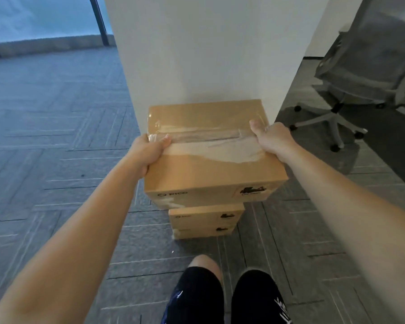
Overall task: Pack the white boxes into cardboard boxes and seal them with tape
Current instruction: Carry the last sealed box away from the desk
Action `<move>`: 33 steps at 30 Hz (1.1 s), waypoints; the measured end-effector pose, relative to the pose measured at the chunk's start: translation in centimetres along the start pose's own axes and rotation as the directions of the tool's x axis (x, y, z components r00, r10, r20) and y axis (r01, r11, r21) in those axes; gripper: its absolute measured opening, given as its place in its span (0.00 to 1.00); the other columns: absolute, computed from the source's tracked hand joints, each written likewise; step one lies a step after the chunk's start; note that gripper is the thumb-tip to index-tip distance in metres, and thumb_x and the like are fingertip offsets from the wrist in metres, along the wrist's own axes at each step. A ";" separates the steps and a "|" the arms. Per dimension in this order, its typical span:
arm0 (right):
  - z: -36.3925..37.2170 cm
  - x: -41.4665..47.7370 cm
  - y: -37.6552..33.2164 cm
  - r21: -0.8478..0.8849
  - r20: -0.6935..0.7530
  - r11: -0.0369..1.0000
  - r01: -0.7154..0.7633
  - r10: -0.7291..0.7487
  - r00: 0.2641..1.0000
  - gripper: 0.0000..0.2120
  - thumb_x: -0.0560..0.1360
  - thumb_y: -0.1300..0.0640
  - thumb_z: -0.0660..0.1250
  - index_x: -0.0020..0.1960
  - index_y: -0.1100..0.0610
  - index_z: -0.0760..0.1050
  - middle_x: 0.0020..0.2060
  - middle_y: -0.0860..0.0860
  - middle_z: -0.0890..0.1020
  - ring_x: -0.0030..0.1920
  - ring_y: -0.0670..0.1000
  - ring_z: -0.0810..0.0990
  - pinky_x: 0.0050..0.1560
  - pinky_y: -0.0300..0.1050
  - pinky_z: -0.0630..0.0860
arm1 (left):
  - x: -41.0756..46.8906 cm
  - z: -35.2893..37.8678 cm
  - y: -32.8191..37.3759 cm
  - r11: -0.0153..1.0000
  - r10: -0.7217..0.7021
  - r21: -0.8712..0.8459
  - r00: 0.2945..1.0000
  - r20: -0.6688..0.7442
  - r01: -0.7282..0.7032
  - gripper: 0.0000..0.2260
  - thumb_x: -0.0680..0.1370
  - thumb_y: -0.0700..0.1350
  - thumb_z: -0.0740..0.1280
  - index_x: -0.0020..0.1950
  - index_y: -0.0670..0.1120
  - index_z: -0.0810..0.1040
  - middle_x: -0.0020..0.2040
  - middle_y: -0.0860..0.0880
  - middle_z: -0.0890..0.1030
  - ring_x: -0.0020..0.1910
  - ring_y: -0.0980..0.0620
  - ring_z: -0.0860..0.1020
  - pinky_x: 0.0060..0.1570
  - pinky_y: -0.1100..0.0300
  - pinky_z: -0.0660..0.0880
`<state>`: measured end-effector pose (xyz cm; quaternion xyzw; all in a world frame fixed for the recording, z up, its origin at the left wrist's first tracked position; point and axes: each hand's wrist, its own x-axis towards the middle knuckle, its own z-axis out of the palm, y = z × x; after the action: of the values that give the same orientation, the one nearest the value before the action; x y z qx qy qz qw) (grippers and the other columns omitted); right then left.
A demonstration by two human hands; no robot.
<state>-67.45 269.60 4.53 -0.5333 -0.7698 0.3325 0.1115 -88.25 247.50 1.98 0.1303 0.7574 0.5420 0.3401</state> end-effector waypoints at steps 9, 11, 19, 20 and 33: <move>13.2 9.8 8.8 0.054 0.036 0.998 0.010 -0.012 0.999 0.34 0.78 0.34 0.57 0.59 0.66 0.74 0.42 0.54 0.76 0.44 0.57 0.76 0.47 0.51 0.75 | 12.0 3.9 -11.7 1.000 -0.027 0.014 0.999 -0.019 0.027 0.26 0.76 0.54 0.74 0.69 0.45 0.71 0.58 0.45 0.81 0.51 0.45 0.82 0.43 0.50 0.82; 15.0 11.0 9.9 0.054 0.043 0.999 0.007 -0.010 0.999 0.32 0.79 0.35 0.57 0.56 0.66 0.74 0.46 0.57 0.78 0.44 0.57 0.75 0.49 0.51 0.74 | 13.7 4.5 -13.4 0.999 -0.044 0.008 0.999 -0.016 0.044 0.25 0.76 0.54 0.73 0.68 0.44 0.71 0.58 0.45 0.81 0.51 0.45 0.82 0.44 0.50 0.81; 17.5 14.3 11.3 0.061 0.074 0.997 -0.040 0.036 0.997 0.40 0.77 0.32 0.58 0.72 0.66 0.66 0.68 0.61 0.73 0.65 0.62 0.73 0.58 0.49 0.70 | 17.1 5.5 -14.7 0.997 -0.040 0.061 0.999 -0.023 0.041 0.15 0.78 0.53 0.72 0.57 0.47 0.75 0.52 0.47 0.82 0.50 0.46 0.82 0.52 0.48 0.81; 17.5 14.4 11.6 0.081 0.091 0.996 -0.046 0.038 0.995 0.40 0.76 0.32 0.58 0.72 0.65 0.67 0.67 0.60 0.74 0.64 0.61 0.74 0.57 0.49 0.71 | 17.1 5.3 -14.9 0.998 -0.042 0.049 0.999 -0.018 0.043 0.17 0.77 0.54 0.72 0.59 0.45 0.76 0.53 0.46 0.82 0.50 0.46 0.82 0.51 0.49 0.81; 20.9 8.2 26.3 0.026 0.559 0.992 0.124 -0.117 0.821 0.36 0.60 0.36 0.78 0.66 0.43 0.72 0.61 0.42 0.79 0.62 0.48 0.77 0.64 0.50 0.74 | 11.3 4.3 -32.2 0.961 0.007 0.274 0.995 0.102 -0.035 0.17 0.76 0.30 0.70 0.60 0.47 0.79 0.56 0.54 0.84 0.60 0.51 0.80 0.57 0.54 0.78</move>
<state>-62.14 274.31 -29.29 -0.3635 -0.8029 0.4616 -0.1008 -88.26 244.85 -32.30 0.2113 0.8060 0.4276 0.3506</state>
